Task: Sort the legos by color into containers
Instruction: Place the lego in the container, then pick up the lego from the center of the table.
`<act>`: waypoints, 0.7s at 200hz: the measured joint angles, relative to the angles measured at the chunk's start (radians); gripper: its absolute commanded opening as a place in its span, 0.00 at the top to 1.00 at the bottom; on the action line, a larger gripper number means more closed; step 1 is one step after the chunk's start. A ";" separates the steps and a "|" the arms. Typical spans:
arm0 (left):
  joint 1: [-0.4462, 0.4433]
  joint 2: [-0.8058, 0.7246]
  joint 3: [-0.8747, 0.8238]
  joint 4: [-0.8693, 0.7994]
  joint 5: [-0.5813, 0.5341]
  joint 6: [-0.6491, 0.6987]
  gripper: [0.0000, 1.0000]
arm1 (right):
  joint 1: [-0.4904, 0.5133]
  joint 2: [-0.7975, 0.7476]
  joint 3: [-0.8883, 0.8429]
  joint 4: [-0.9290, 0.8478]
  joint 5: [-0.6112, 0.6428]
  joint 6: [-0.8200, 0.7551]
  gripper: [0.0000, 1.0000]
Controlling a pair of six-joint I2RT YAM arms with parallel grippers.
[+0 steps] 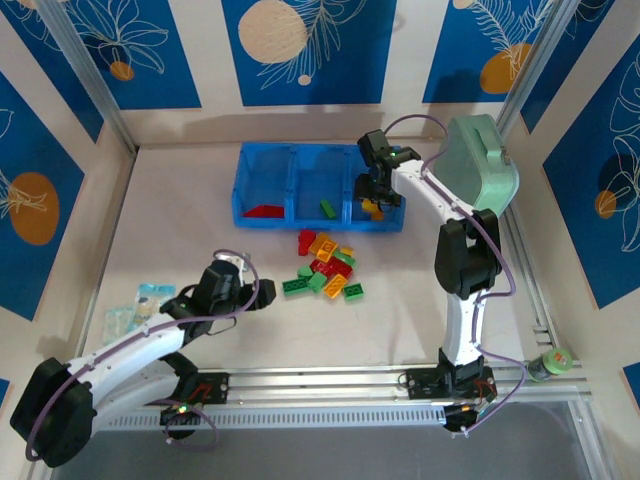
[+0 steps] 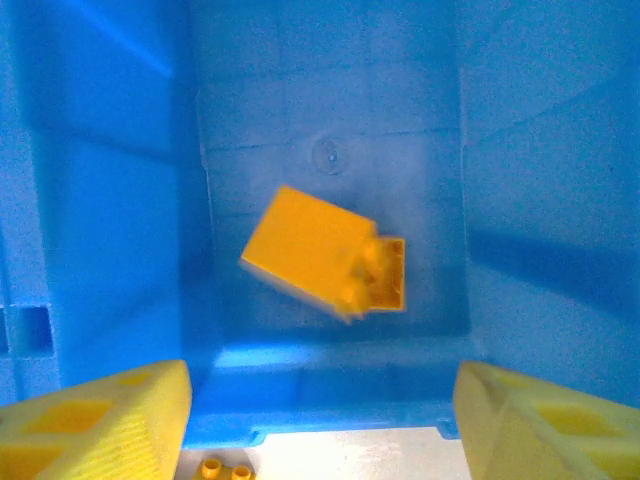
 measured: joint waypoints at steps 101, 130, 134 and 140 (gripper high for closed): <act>-0.006 0.010 0.006 0.003 0.000 0.001 0.28 | 0.205 -0.340 -0.293 0.048 -0.001 -0.002 0.26; -0.007 0.045 0.006 0.009 0.000 0.001 0.28 | 0.290 -0.414 -0.408 0.065 -0.028 0.014 0.27; -0.007 0.049 0.006 0.009 0.000 0.001 0.28 | 0.301 -0.418 -0.423 0.069 -0.033 0.016 0.27; -0.007 0.054 0.006 0.009 0.000 0.001 0.28 | 0.318 -0.424 -0.450 0.079 -0.043 0.016 0.27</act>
